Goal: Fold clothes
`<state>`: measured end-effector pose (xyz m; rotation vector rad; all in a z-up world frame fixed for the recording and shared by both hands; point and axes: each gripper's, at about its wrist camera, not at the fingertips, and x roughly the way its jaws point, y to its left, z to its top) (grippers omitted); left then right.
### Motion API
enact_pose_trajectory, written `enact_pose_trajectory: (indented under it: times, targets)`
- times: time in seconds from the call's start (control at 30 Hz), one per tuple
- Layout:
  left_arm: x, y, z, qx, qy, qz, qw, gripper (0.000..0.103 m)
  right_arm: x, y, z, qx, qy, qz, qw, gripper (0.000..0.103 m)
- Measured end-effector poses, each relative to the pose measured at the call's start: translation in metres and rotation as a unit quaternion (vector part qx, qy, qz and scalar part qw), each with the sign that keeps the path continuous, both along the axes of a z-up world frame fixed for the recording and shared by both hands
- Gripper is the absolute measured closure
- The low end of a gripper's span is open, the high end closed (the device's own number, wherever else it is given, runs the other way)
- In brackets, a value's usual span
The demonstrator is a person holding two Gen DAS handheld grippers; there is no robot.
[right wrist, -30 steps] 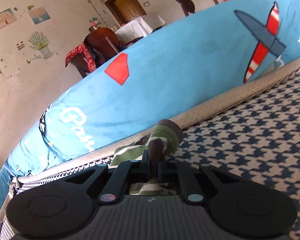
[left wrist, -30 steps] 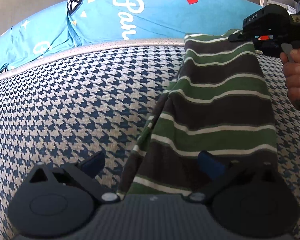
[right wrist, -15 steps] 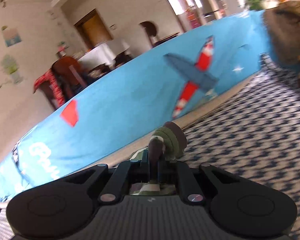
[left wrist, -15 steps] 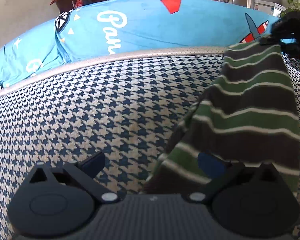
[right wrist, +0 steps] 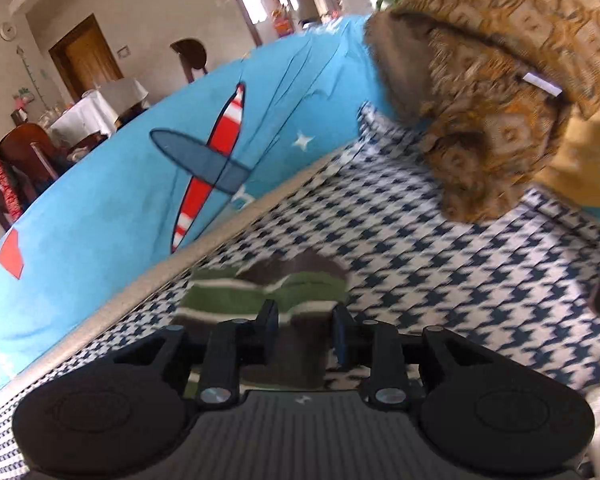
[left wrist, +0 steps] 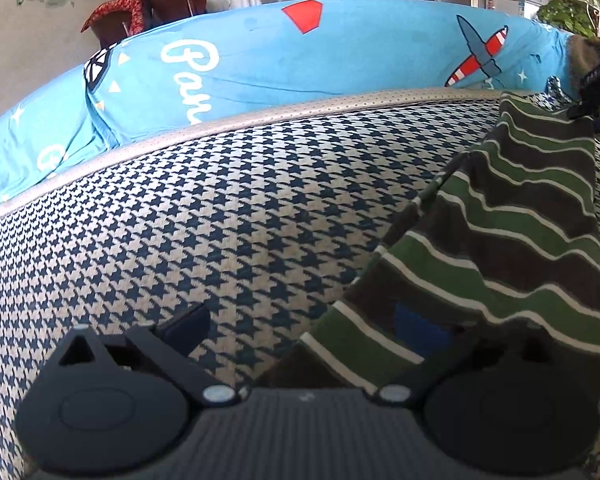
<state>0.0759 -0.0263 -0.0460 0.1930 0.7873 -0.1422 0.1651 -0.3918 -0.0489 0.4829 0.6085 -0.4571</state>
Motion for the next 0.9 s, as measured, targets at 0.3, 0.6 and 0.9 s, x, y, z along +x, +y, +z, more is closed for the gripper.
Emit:
enact_pose_trajectory:
  times: [0.3, 0.6, 0.9]
  targets:
    - [-0.004, -0.003, 0.000, 0.010, -0.007, -0.002, 0.9999, 0.000, -0.025, 0.009, 0.021, -0.014, -0.023, 0.007, 1.000, 0.063]
    - [-0.013, -0.003, 0.001, 0.009, -0.008, -0.013, 0.9998, 0.000, -0.053, 0.040, 0.033, -0.008, -0.035, 0.056, 0.998, 0.060]
    - [-0.026, 0.002, 0.003, 0.003, -0.008, -0.019, 0.9998, 0.000, -0.084, 0.069, 0.032, 0.000, -0.031, 0.099, 0.995, 0.056]
